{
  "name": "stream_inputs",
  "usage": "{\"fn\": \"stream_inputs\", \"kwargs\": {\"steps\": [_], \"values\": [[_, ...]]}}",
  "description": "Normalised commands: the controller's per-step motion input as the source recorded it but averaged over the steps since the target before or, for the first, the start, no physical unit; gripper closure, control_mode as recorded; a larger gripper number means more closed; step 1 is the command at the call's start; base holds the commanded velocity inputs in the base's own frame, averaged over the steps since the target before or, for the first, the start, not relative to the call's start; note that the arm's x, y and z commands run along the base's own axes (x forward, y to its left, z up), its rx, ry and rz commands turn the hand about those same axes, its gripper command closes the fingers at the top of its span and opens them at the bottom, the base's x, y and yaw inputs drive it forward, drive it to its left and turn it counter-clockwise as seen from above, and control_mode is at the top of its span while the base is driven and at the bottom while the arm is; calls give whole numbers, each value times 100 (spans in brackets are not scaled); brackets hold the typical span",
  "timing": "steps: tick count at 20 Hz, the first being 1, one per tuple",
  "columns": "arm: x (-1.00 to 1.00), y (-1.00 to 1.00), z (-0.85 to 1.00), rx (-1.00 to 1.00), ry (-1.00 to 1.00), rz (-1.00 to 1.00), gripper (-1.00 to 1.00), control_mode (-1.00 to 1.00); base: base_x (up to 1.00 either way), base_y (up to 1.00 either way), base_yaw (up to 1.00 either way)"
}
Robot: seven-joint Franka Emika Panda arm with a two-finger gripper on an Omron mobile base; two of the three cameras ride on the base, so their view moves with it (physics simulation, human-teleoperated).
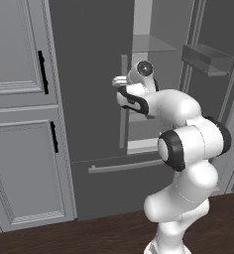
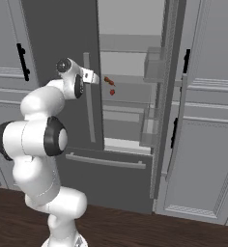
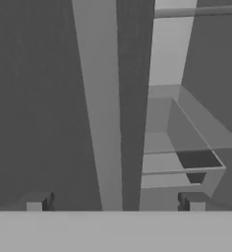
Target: Take the strawberry from the fridge and place it on top of the pancake, located on the dining counter.
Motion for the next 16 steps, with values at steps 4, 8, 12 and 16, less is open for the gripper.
{"fn": "stream_inputs", "kwargs": {"steps": [4,8,12,16], "values": [[26,0,0,-6,1,-2,-100,-100,0,0,0],[32,2,0,-1,0,-2,-100,-100,0,0,0],[35,3,-3,0,0,-1,-100,-100,0,0,0],[41,0,-8,0,0,-2,-100,-100,0,0,0]]}}
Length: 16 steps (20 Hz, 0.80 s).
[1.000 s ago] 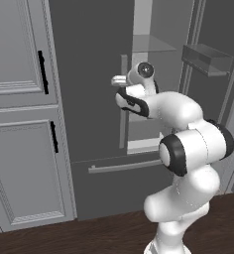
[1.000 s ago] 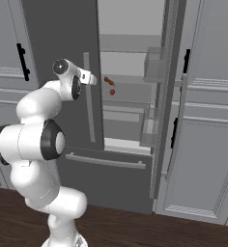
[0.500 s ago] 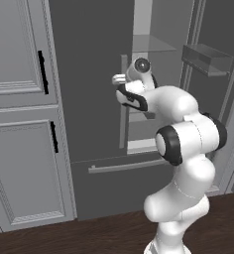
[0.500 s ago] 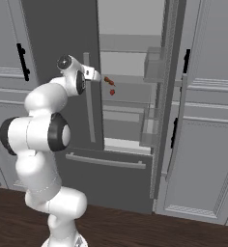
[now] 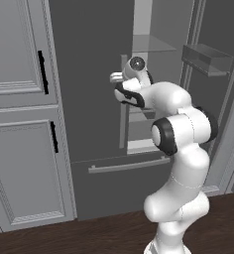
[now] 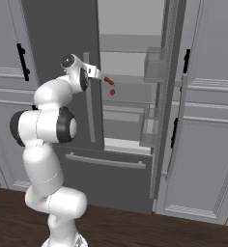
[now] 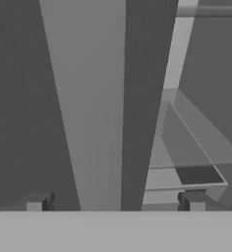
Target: Take the strawberry from the fridge and place it on top of the pancake, located on the dining counter.
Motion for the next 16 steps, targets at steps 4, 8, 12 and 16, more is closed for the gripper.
{"fn": "stream_inputs", "kwargs": {"steps": [4,8,12,16], "values": [[46,11,0,0,0,-2,-100,-100,0,0,0],[47,8,-3,0,0,-3,-100,-100,0,0,0],[46,1,-17,0,0,-4,-100,-100,0,0,0],[38,0,-22,0,-7,-3,-100,-100,0,0,0]]}}
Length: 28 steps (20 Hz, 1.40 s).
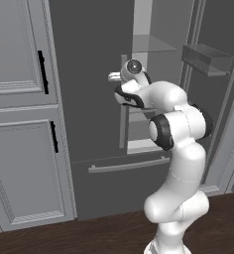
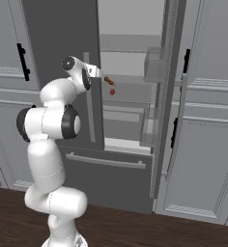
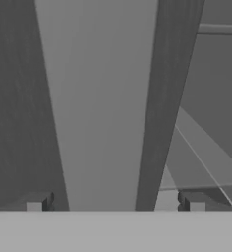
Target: Take the strawberry from the fridge and place it on top of the pancake, located on the dining counter.
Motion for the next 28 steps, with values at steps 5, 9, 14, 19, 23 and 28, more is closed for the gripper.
{"fn": "stream_inputs", "kwargs": {"steps": [5,9,14,19,23,28], "values": [[9,1,-1,0,-1,0,100,-100,0,0,0],[1,1,0,0,0,0,100,-100,0,0,0],[-38,2,-2,0,0,-16,100,-100,0,0,0],[-70,0,0,0,0,-37,100,-100,0,0,0],[-81,13,0,0,0,-42,100,-100,0,0,0],[-84,18,0,0,0,-42,100,-100,0,0,0]]}}
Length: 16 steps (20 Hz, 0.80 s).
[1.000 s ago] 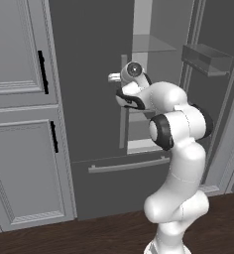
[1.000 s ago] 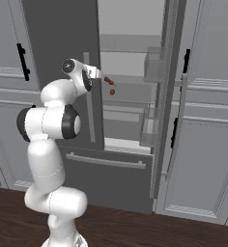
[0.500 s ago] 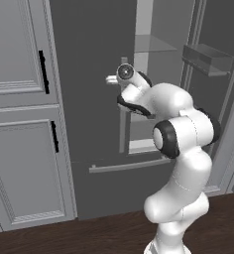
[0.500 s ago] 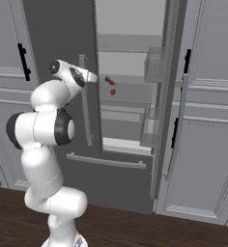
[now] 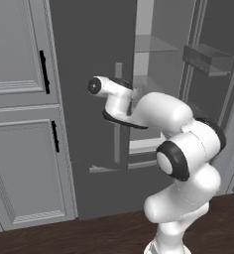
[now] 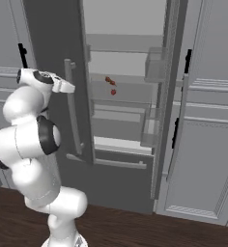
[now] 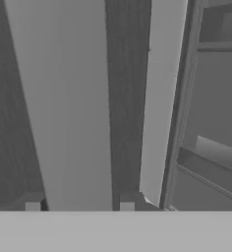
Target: Take the strawberry from the fridge and place it on top of the pancake, located on the dining counter.
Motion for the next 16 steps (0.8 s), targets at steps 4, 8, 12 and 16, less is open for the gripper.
{"fn": "stream_inputs", "kwargs": {"steps": [4,8,12,16], "values": [[-81,30,-2,0,0,-38,100,-100,0,0,0],[-68,57,-10,0,0,-34,100,-100,0,0,0],[-64,71,-3,0,-10,-17,100,-100,0,0,0],[-57,68,-1,0,-7,-1,100,-100,0,0,0]]}}
